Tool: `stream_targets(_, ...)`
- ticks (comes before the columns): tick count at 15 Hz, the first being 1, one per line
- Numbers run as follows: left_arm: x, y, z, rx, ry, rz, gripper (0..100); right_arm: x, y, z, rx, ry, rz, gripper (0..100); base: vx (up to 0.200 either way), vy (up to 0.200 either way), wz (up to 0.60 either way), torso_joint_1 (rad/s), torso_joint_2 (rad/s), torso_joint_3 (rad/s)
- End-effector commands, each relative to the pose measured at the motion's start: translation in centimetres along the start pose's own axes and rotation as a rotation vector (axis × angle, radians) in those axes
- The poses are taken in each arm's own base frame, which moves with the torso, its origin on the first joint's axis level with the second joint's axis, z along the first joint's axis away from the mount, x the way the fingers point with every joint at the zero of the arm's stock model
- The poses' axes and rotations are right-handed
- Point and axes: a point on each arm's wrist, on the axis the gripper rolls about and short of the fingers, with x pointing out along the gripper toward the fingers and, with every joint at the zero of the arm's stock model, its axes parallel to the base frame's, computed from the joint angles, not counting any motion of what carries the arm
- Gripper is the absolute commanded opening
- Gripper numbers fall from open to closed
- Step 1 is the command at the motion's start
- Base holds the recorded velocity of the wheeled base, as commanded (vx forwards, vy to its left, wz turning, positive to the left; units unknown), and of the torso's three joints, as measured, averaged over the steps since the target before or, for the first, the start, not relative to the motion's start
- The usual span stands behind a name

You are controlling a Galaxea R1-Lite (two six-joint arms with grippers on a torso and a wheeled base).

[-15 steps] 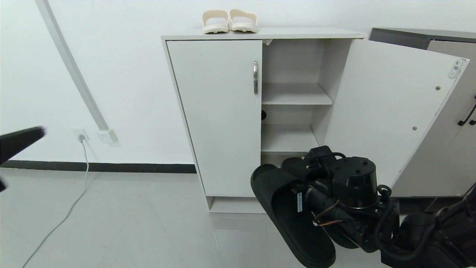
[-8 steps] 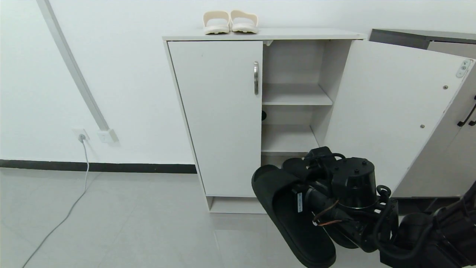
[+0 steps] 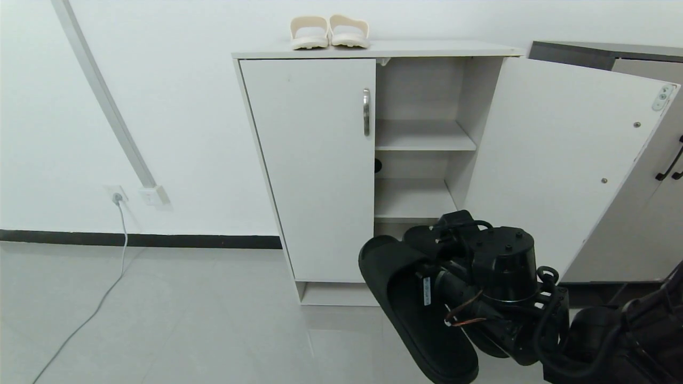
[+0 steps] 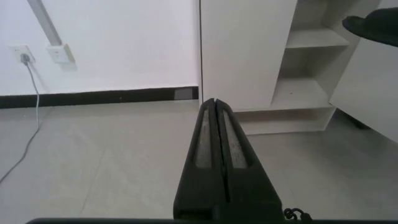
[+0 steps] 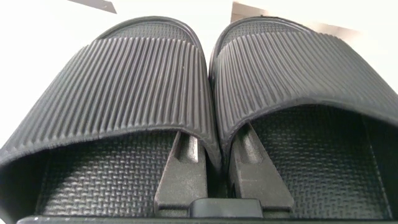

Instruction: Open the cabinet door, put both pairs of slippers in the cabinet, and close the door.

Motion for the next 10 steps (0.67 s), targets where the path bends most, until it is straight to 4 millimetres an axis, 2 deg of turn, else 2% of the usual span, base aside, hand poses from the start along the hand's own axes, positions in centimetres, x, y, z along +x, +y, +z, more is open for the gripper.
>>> stream_targets(1,0.0,0.0,-0.1,-0.007,0.0,-0.001,0,1.7,0.9,1.1,0.01,-0.034,-0.113,0,0.0,0.0,0.0,0.0,0.0,0.0)
stream_targets(5,0.0,0.0,0.0,-0.01,-0.002,-0.004,0,4.3,2.1,4.0,0.067,-0.157,-0.336,0,0.0,0.0,0.0,0.0,0.0,0.0)
stream_targets(10,0.0,0.0,0.0,-0.011,-0.002,-0.004,0,5.0,1.7,3.8,0.058,-0.143,-0.388,0,0.0,-0.2,0.0,0.005,0.0,0.001)
